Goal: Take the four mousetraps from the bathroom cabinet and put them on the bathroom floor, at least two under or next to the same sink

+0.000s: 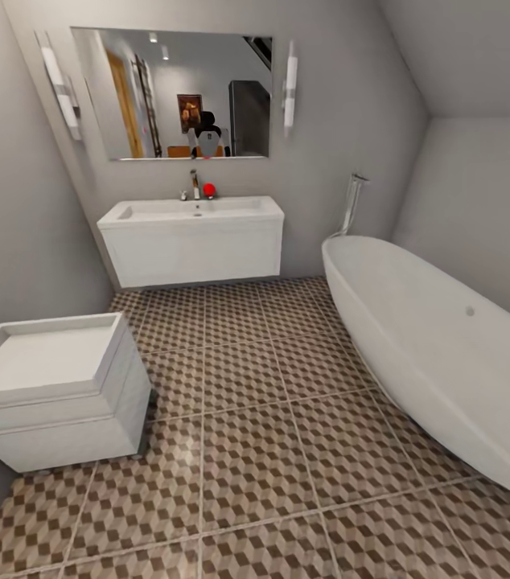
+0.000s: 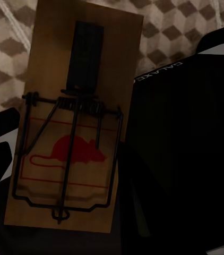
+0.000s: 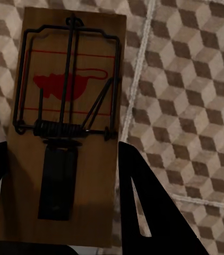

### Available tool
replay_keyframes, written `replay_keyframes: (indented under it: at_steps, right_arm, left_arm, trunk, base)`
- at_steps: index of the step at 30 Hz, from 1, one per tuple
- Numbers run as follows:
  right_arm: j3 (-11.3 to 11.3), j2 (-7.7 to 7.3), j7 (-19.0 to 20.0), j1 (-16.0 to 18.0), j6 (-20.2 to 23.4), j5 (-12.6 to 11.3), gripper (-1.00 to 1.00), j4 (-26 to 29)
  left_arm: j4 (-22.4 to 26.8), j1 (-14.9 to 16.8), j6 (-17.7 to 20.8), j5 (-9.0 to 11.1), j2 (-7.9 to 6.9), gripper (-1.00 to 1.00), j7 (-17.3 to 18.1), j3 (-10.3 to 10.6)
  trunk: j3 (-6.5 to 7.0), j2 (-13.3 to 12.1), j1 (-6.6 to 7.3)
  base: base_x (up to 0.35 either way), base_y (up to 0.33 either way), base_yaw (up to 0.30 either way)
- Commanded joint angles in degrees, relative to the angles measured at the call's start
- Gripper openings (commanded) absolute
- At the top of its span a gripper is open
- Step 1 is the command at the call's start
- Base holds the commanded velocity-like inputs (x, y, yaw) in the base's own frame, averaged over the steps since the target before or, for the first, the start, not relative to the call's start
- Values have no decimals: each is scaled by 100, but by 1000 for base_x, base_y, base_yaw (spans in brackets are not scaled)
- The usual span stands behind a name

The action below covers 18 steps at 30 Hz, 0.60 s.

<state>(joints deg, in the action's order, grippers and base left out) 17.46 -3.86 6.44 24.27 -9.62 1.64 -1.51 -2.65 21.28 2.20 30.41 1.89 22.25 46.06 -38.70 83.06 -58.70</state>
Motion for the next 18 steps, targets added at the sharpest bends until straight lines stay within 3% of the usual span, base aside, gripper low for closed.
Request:
replay_keyframes:
  at_steps: [1,18]
  right_arm:
    - [3,-1,28,7,-31,-6,-100,-16]
    - [3,-1,24,7,-31,-14,-100,-16]
  left_arm:
    - [-17,7,19,62,4,-100,34,25]
    - [-16,7,18,62,4,-100,17,25]
  trunk:
    - [-5,2,-3]
    - [-5,2,-3]
  base:
    - [333,0,0]
    - [333,0,0]
